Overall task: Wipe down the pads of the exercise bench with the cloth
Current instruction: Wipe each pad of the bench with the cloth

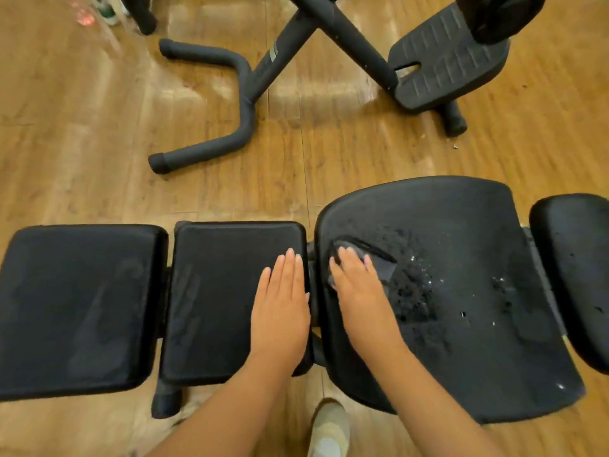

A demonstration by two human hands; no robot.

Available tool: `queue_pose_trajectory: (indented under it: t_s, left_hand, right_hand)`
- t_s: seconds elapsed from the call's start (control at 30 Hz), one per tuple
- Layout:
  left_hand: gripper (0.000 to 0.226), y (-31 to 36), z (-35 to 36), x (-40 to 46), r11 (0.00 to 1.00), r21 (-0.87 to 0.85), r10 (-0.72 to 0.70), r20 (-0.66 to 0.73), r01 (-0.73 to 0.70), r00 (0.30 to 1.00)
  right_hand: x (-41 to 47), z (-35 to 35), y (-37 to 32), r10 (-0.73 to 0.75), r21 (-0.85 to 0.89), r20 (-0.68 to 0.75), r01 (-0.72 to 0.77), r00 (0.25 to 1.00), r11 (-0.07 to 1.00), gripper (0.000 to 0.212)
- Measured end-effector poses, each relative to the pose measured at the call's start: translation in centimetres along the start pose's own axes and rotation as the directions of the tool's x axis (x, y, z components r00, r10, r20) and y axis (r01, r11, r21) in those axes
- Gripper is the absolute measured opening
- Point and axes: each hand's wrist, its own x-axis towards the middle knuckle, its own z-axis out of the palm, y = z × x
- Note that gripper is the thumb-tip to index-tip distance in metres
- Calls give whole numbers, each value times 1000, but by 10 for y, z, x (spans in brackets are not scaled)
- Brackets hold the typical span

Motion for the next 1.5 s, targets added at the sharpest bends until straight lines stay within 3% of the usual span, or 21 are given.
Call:
queue_pose_trajectory:
  t_s: [0.07, 0.27, 0.5, 0.7, 0.8, 1.0, 1.17, 1.33, 1.5]
  left_hand:
    - [55, 0, 8, 0, 1000, -3, -4, -31, 4, 1000]
    - [55, 5, 13, 1, 999, 22, -31, -74, 33, 997]
    - [54, 2, 16, -1, 1000, 19, -18, -67, 19, 998]
    - [53, 1, 14, -3, 999, -27, -29, -73, 27, 997]
    - [54, 1, 13, -2, 999, -31, -27, -73, 24, 997]
    - [55, 0, 15, -2, 999, -34, -19, -64, 17, 998]
    - [55, -3, 16, -1, 1000, -23, -18, -65, 16, 998]
    - [53, -2, 16, -1, 999, -33, -20, -58, 18, 998]
    - [54, -2, 14, 0, 999, -31, -20, -68, 18, 997]
  right_hand:
    - [-11, 17, -2, -33, -62, 73, 38, 997, 997, 66]
    - [-12, 24, -5, 19, -80, -17, -20, 1000, 997, 56]
    - [-67, 31, -8, -138, 61, 53, 134, 989, 989, 39]
    - [-118, 38, -14, -179, -28, 60, 181, 982, 983, 38]
    - [-103, 37, -19, -138, -36, 38, 139, 990, 990, 31]
    - [11, 27, -24, 64, -110, 99, -53, 993, 993, 44]
    - [92, 6, -20, 70, -244, 209, -17, 975, 970, 46]
    - [103, -3, -27, 97, -264, 258, -26, 961, 964, 43]
    - [65, 6, -21, 31, -147, 129, -12, 991, 989, 46]
